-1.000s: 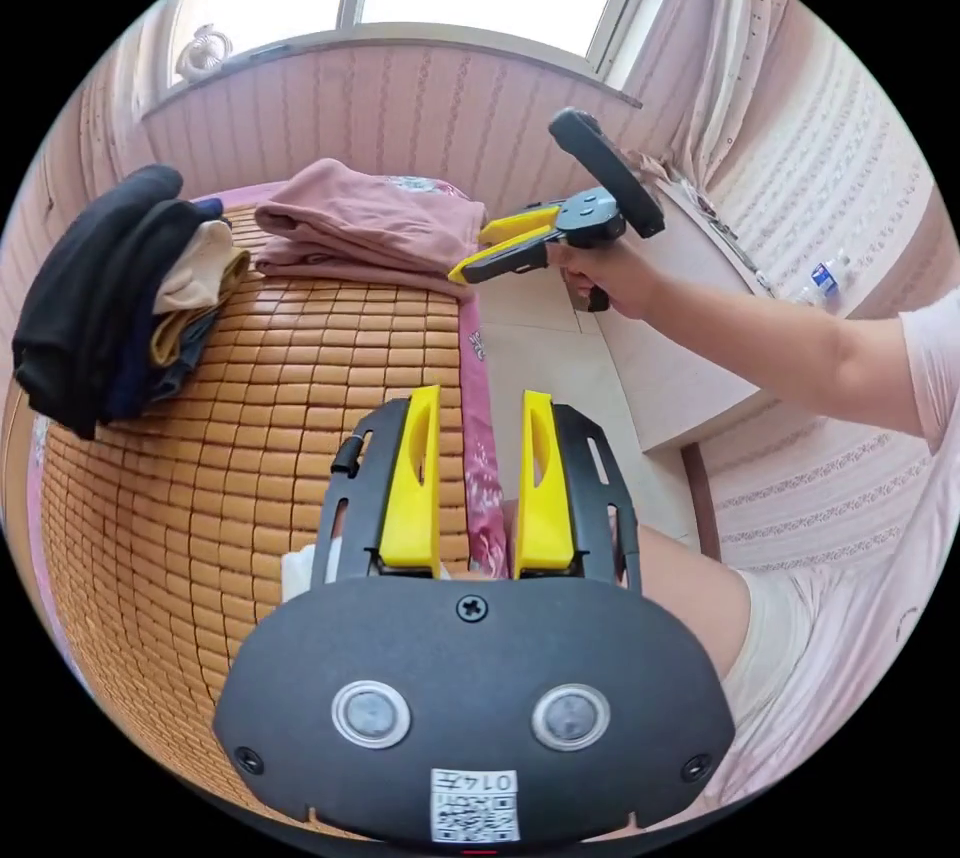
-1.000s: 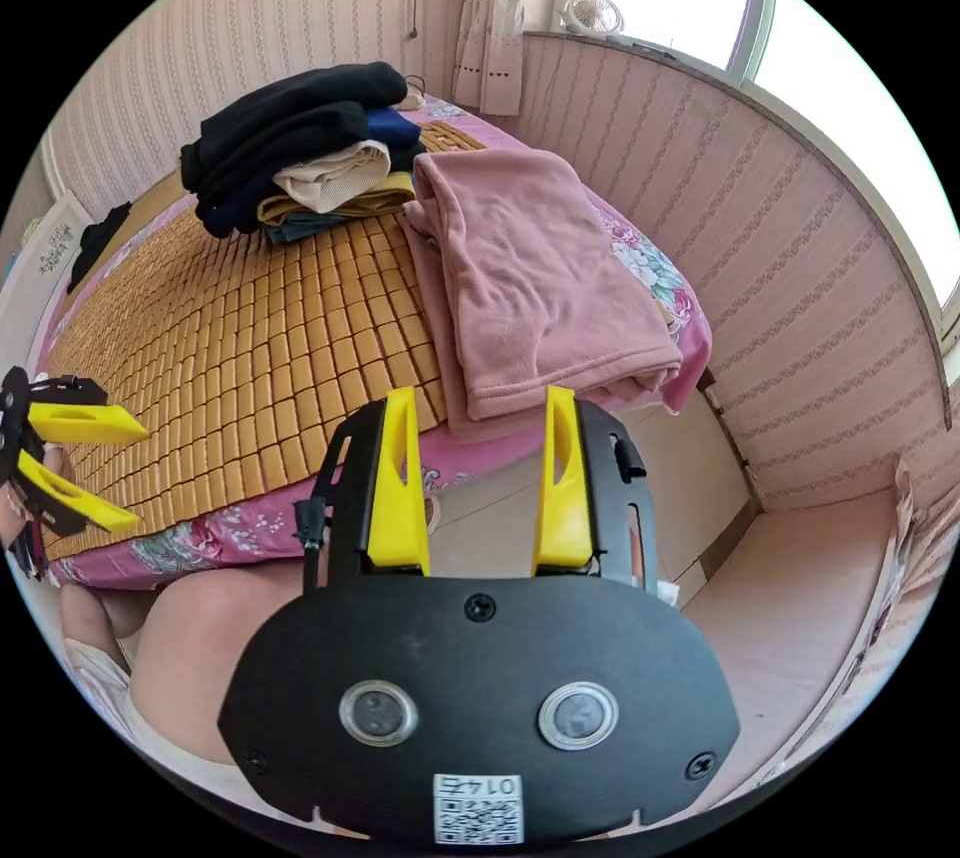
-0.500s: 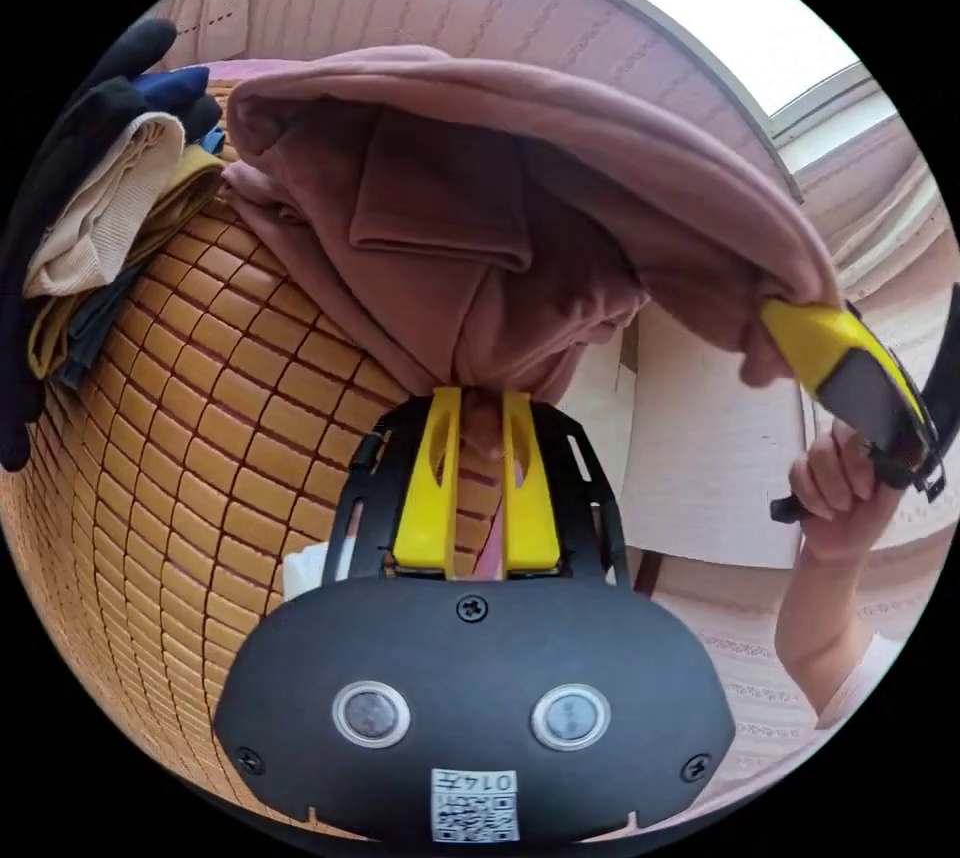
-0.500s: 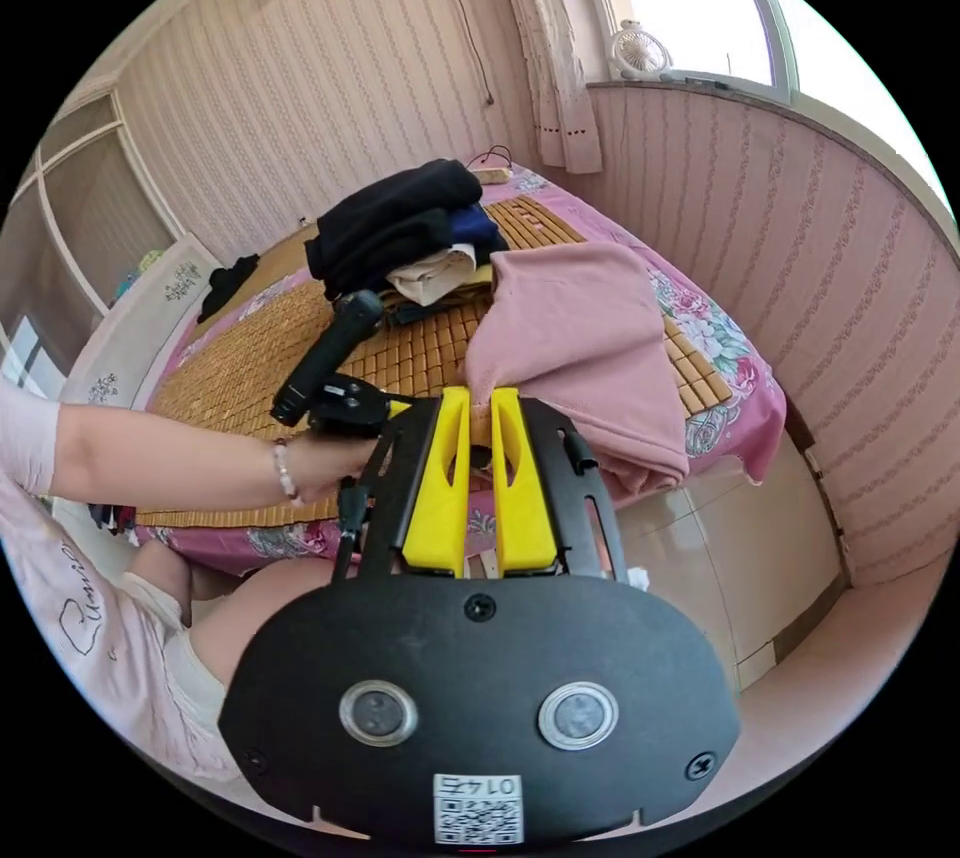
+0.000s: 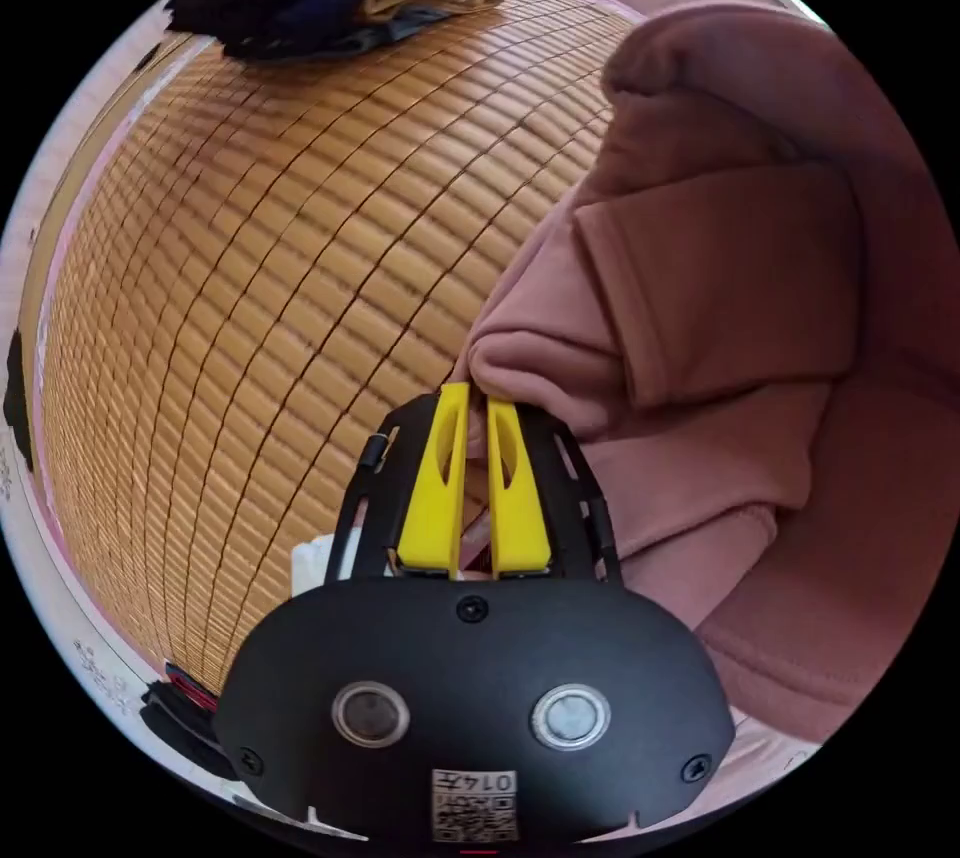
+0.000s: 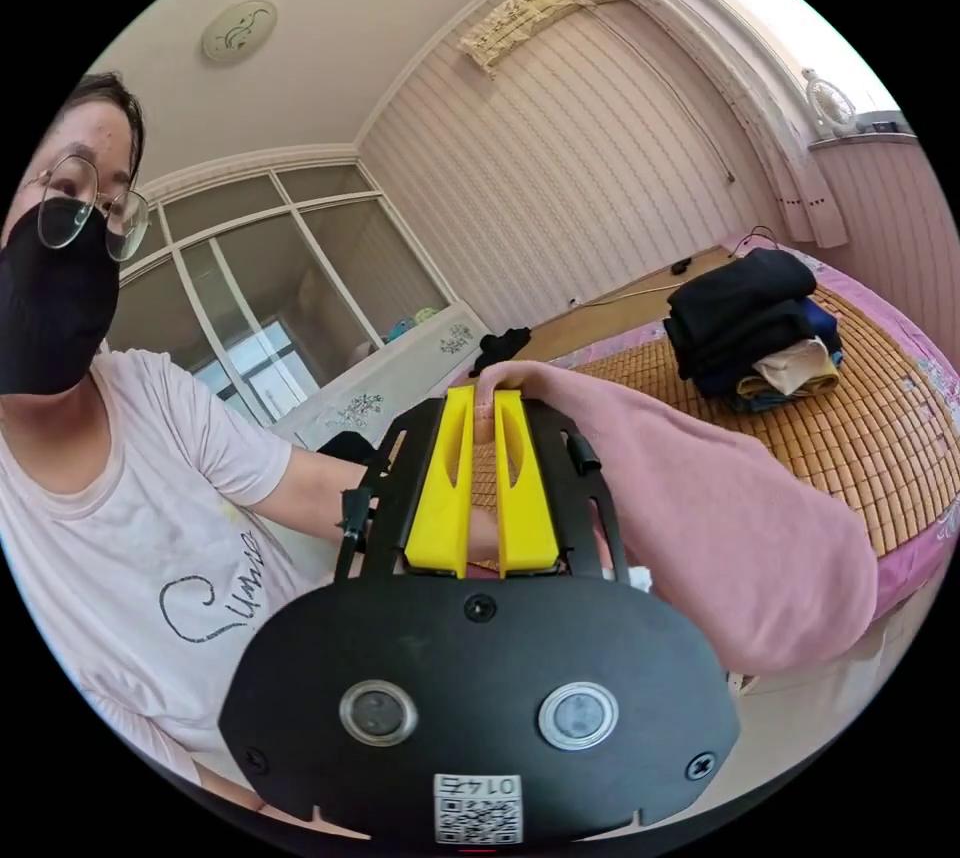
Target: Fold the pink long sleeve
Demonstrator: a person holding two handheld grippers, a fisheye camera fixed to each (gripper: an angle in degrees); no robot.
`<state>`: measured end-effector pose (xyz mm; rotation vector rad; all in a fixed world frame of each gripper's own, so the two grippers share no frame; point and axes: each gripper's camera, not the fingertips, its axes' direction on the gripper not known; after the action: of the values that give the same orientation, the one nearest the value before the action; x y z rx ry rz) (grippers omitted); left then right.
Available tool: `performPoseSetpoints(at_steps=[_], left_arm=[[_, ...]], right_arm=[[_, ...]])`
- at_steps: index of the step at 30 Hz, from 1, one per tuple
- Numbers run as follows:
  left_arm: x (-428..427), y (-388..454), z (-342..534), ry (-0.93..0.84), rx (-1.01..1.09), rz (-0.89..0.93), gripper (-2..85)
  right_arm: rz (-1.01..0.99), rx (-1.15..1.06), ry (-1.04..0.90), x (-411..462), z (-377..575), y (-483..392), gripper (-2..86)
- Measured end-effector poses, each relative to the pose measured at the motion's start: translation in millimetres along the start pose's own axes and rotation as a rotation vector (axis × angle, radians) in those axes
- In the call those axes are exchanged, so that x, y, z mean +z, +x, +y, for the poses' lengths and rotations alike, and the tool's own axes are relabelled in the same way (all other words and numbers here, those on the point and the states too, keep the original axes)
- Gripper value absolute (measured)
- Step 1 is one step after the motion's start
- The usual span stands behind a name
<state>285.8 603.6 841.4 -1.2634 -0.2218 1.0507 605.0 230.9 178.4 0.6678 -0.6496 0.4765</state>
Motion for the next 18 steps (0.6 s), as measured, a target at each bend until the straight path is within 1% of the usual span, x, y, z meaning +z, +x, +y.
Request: performPoseSetpoints(at_steps=[1,2,3,5,6,8,9,10,11,12,14,16,18], left_arm=[[3.3,-35.9,38.6,-0.030,-0.076,0.023,1.9],[6.1,-72.9,80.9,-0.035,-0.155,0.074,1.0],[7.3,-92.4,103.2,-0.041,-0.212,0.088,0.7],[15.1,-158.5,197.7,-0.060,-0.386,0.127,-0.1],[16.6,-174.3,222.6,-0.065,-0.436,0.142,-0.2],[23.3,-228.8,325.8,-0.056,-0.653,0.251,-0.2],[23.0,-239.6,351.5,-0.030,-0.710,0.290,-0.1],[18.4,-256.6,400.7,0.059,-0.803,0.364,0.1],[8.9,-269.0,444.9,0.175,-0.841,0.428,0.3],[3.0,-274.5,465.4,0.231,-0.849,0.454,0.4],[-21.2,-297.3,539.0,0.432,-0.904,0.513,0.4],[-36.3,-317.2,579.7,0.501,-0.967,0.552,0.3],[-62.5,-331.6,612.6,0.602,-0.994,0.542,0.1]], right_arm=[[-0.079,-0.015,-0.013,13.2,-8.8,-11.7,1.9],[-0.138,-0.046,-0.069,32.9,-19.4,-26.1,1.8],[-0.150,-0.070,-0.102,44.4,-24.7,-35.0,1.8],[-0.146,-0.188,-0.236,98.5,-42.9,-71.9,1.8],[-0.156,-0.213,-0.274,114.2,-46.7,-78.9,1.8],[-0.228,-0.223,-0.381,175.9,-63.6,-94.4,1.8],[-0.246,-0.205,-0.395,190.5,-68.6,-96.2,1.7],[-0.285,-0.143,-0.400,216.7,-80.0,-98.8,1.6],[-0.310,-0.093,-0.387,239.6,-92.5,-103.5,1.5],[-0.303,-0.078,-0.371,249.5,-99.2,-107.3,1.4],[-0.181,-0.133,-0.309,290.0,-132.9,-136.0,1.3],[-0.088,-0.172,-0.313,332.6,-167.4,-161.2,1.3],[-0.146,-0.038,-0.336,369.4,-208.1,-174.3,1.3]])
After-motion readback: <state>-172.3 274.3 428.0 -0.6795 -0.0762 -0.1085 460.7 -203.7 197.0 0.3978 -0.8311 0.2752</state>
